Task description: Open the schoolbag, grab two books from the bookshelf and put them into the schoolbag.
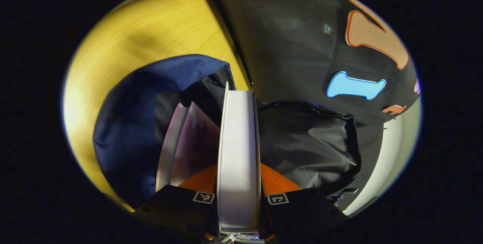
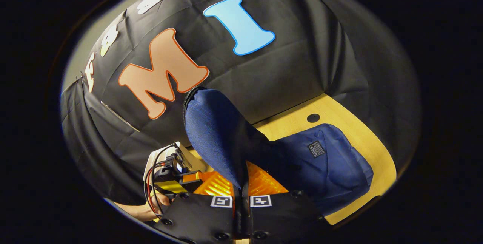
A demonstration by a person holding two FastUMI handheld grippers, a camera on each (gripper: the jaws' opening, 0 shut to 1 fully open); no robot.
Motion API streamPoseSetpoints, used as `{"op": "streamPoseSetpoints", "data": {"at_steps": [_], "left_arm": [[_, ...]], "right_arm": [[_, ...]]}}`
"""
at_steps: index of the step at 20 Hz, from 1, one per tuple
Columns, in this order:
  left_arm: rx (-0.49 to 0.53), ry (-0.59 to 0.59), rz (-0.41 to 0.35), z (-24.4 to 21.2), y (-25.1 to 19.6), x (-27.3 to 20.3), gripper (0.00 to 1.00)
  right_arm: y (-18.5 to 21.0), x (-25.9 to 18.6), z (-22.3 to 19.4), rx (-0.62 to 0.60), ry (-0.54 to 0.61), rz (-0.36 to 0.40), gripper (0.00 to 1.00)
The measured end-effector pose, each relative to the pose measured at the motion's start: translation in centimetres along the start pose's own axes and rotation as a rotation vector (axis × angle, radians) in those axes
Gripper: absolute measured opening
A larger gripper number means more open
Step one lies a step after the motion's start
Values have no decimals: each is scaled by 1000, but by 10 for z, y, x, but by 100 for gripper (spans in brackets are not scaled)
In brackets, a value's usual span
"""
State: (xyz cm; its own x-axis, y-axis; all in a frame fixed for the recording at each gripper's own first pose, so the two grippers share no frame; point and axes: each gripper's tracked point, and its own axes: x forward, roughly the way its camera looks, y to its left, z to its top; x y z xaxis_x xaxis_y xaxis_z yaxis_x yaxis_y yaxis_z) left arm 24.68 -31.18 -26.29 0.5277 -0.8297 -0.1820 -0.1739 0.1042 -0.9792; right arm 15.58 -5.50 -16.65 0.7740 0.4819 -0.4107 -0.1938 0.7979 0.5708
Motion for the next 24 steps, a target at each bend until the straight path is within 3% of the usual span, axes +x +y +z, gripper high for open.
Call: {"op": "streamPoseSetpoints", "data": {"at_steps": [7,16,18,19,21,22,23,24], "left_arm": [[-97,-23,-28,-9,10,19,36],[-134,-7,44,-18,16,28,39],[-97,5,136,-22,29,32,48],[-65,-2,150,-22,29,34,63],[17,-29,191,-20,29,27,66],[69,-33,220,-19,29,25,77],[132,-11,258,-21,29,22,73],[189,5,296,-24,26,17,80]], "right_arm": [[7,4,-3,-6,11,20,3],[1,5,-9,-3,14,15,3],[0,5,-13,-6,21,12,3],[-1,5,-14,-5,23,12,3],[-1,4,-15,-10,24,12,3],[-1,4,-16,-13,26,11,3],[0,4,-16,-15,29,11,3],[0,5,-17,-17,29,12,3]]}}
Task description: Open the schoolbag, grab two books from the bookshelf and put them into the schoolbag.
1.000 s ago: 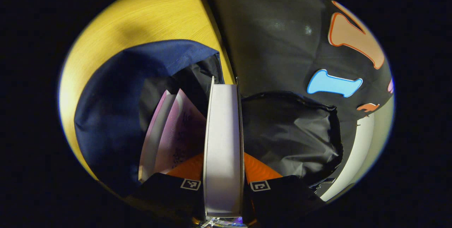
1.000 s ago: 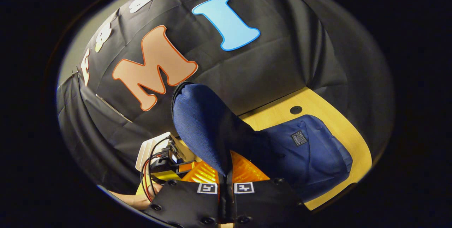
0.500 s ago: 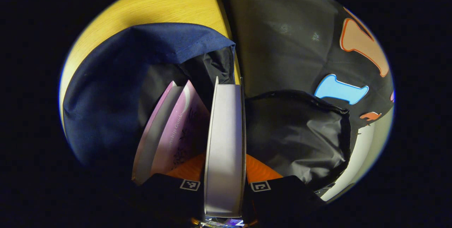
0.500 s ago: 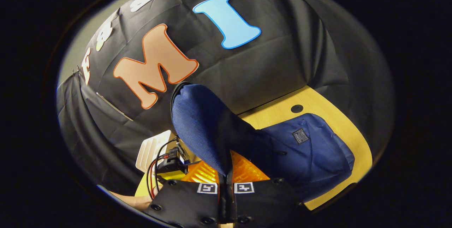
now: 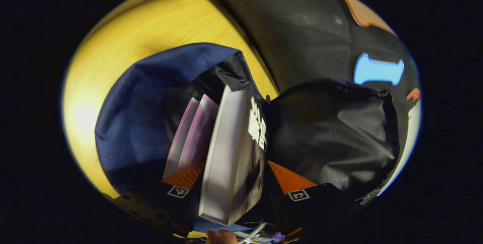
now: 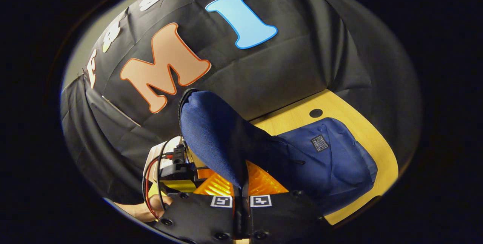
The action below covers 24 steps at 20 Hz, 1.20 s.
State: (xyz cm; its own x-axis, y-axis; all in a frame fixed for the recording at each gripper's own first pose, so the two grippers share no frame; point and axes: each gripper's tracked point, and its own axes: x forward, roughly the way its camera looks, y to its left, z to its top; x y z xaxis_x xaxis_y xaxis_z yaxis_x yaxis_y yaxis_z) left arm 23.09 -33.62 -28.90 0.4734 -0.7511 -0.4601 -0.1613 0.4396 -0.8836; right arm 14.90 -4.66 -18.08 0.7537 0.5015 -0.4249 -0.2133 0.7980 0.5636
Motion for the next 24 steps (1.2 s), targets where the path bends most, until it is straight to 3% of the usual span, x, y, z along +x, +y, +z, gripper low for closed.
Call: {"op": "streamPoseSetpoints", "data": {"at_steps": [1,3,4,5,6,7,9,14,19,24], "left_arm": [[95,-11,52,3,1,-7,89],[268,-67,141,15,7,-26,94],[327,-98,166,22,6,-38,88],[368,-134,172,29,0,-52,94],[409,-176,194,37,-4,-61,89],[462,-222,219,47,-5,-72,94],[596,-324,287,67,0,-96,94],[849,-649,420,110,-32,-211,93],[946,-882,461,107,-65,-314,97],[954,-975,504,92,-65,-372,97]], "right_arm": [[1,0,-1,-3,2,1,3],[2,1,-4,-13,7,1,4],[2,1,-6,-19,9,-1,3],[3,2,-6,-21,11,-1,3],[3,3,-7,-22,12,-4,4],[3,3,-7,-25,11,-4,3],[4,1,-9,-59,8,-13,3],[9,-3,-13,-133,8,-30,4],[11,-6,-21,-167,6,-38,4],[19,-13,-30,-211,21,-12,7]]}}
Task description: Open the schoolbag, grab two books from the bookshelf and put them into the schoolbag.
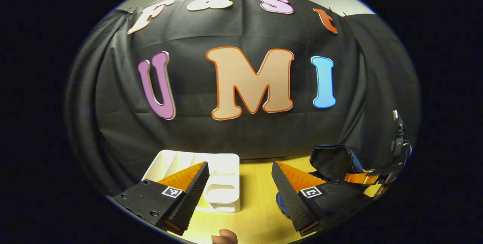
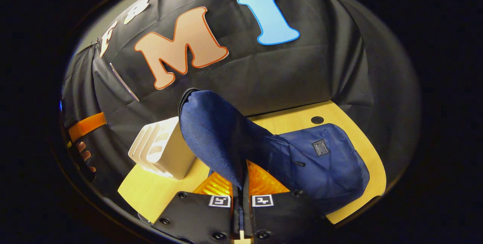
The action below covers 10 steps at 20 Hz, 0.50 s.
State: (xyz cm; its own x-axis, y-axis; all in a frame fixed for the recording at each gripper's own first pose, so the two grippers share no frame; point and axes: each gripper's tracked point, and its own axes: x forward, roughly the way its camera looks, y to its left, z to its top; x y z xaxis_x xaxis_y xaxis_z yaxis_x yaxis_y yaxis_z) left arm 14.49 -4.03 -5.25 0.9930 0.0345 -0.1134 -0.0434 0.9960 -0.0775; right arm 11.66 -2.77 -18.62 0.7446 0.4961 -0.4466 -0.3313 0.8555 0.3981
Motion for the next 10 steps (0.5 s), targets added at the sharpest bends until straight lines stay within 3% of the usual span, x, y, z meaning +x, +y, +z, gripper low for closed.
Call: {"op": "streamPoseSetpoints", "data": {"at_steps": [1,6,10], "left_arm": [[2,-5,13,2,6,-6,97],[7,23,25,-3,19,-39,97],[-12,34,19,-16,20,-55,96]], "right_arm": [[1,-2,-1,4,8,-2,15],[27,-14,-24,-70,28,16,100],[59,-50,-29,-132,-14,36,100]]}}
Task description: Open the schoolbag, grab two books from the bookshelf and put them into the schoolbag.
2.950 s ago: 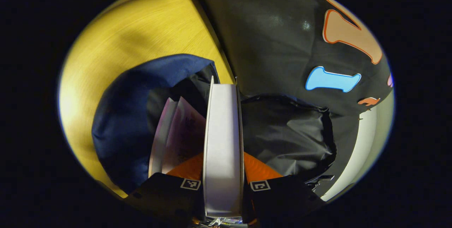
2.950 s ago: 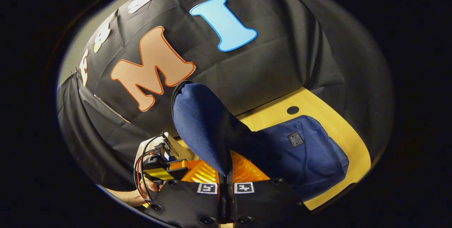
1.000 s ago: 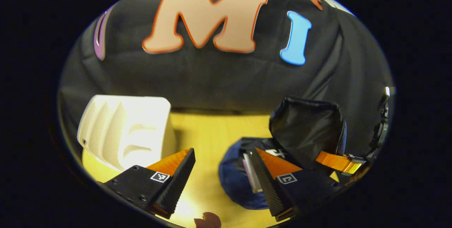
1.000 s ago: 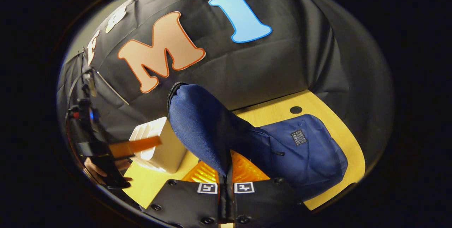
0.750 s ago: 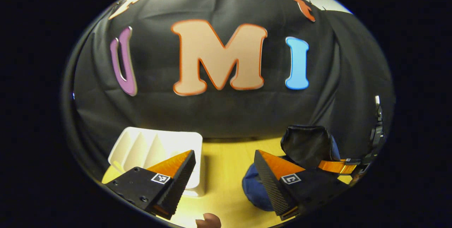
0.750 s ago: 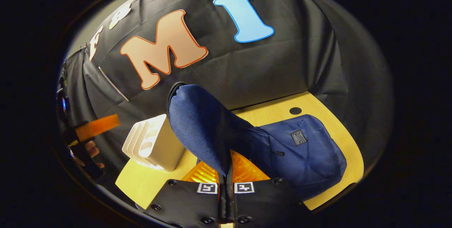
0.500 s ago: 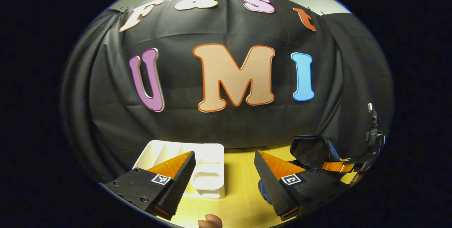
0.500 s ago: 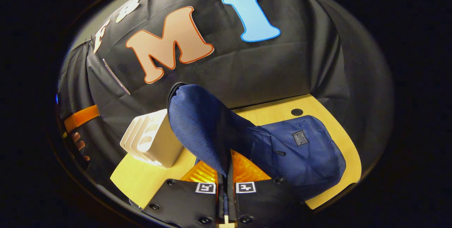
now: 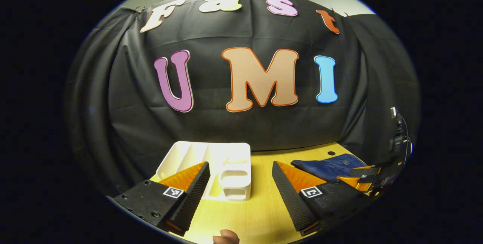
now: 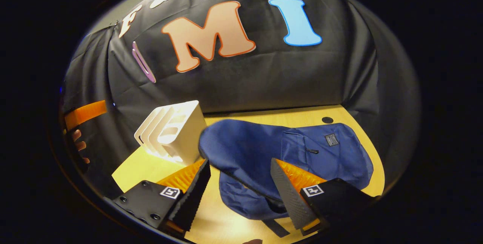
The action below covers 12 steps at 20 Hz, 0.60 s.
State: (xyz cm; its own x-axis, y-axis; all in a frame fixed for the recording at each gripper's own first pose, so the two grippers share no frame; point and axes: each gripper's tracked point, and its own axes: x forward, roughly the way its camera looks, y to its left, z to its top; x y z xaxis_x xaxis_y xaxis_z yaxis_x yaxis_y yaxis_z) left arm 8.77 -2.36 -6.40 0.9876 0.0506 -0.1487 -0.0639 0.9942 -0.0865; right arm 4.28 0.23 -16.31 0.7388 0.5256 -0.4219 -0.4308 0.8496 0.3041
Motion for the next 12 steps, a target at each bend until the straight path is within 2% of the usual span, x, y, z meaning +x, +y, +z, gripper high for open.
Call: {"op": "streamPoseSetpoints", "data": {"at_steps": [4,7,12], "left_arm": [[4,-1,3,-7,1,-12,96],[19,19,-6,-15,-3,-21,96],[29,-25,7,-6,-2,-31,96]], "right_arm": [[22,-35,20,-13,-76,1,100],[27,-52,45,-29,-143,-34,100],[44,-79,77,-58,-248,-62,100]]}}
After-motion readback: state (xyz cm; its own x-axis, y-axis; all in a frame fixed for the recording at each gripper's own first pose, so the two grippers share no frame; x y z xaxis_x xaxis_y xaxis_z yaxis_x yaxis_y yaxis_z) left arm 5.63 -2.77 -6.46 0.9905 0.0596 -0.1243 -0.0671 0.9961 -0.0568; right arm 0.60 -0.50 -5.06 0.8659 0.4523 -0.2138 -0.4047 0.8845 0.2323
